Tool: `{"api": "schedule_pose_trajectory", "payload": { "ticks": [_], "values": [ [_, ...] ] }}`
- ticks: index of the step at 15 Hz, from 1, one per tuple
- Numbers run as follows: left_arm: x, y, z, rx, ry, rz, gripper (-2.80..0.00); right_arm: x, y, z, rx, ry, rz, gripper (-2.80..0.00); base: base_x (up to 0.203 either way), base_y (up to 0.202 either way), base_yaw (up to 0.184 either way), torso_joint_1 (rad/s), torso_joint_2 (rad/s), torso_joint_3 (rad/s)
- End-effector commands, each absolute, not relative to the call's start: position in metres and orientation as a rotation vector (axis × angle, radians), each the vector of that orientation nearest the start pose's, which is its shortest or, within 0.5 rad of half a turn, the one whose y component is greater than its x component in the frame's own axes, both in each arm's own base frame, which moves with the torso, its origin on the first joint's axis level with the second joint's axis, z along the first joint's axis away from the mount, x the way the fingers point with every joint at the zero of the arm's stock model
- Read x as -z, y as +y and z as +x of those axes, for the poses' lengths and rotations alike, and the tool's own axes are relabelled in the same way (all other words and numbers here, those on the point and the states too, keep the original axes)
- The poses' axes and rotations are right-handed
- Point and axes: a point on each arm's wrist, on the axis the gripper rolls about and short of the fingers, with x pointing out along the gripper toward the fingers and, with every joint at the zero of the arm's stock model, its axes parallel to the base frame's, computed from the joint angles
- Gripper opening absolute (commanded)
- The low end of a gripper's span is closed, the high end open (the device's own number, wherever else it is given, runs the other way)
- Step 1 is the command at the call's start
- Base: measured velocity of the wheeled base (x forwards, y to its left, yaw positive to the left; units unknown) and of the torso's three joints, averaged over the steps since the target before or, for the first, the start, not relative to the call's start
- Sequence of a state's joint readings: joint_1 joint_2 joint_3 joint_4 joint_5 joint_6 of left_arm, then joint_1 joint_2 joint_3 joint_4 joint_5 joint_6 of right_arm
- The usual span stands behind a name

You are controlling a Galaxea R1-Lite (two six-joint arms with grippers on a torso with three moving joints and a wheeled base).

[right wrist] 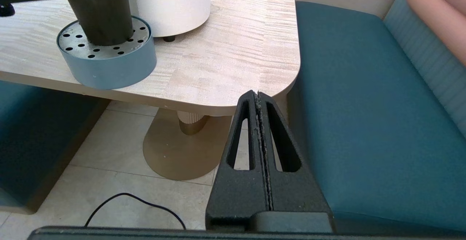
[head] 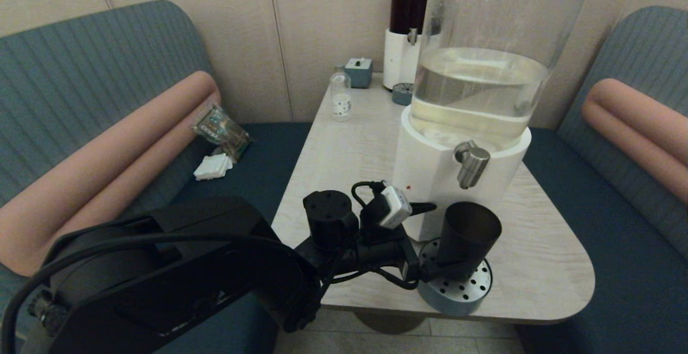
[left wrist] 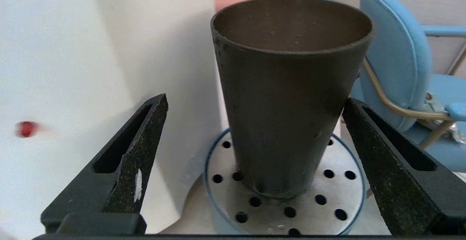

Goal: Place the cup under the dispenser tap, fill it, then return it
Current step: Place the cup next to the water dispenser

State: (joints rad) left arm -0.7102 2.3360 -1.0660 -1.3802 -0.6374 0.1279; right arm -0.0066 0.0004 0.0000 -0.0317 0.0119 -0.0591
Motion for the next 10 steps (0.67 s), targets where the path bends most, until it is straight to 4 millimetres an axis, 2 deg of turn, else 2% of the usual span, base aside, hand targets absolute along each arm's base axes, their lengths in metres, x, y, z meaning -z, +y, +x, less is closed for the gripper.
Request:
{"api": "schedule_pose_trajectory", "payload": {
  "ticks": [1, 6, 10],
  "values": [
    [-0.081, -0.292, 0.315, 1.347, -0.207, 0.104, 0.0, -0.075, 0.0, -0.022, -0.005, -0.019, -0.06, -2.8, 0.0, 0.0, 0.0, 0.0, 0.0, 0.0],
    [-0.079, -0.301, 0.307, 1.373, -0.204, 0.1, 0.0, -0.076, 0.0, -0.022, -0.006, -0.02, -0.06, -2.8, 0.0, 0.0, 0.0, 0.0, 0.0, 0.0],
    [-0.074, -0.307, 0.309, 1.379, -0.203, 0.097, 0.0, -0.076, 0.0, -0.022, -0.005, -0.02, -0.06, -2.8, 0.0, 0.0, 0.0, 0.0, 0.0, 0.0]
  ]
}}
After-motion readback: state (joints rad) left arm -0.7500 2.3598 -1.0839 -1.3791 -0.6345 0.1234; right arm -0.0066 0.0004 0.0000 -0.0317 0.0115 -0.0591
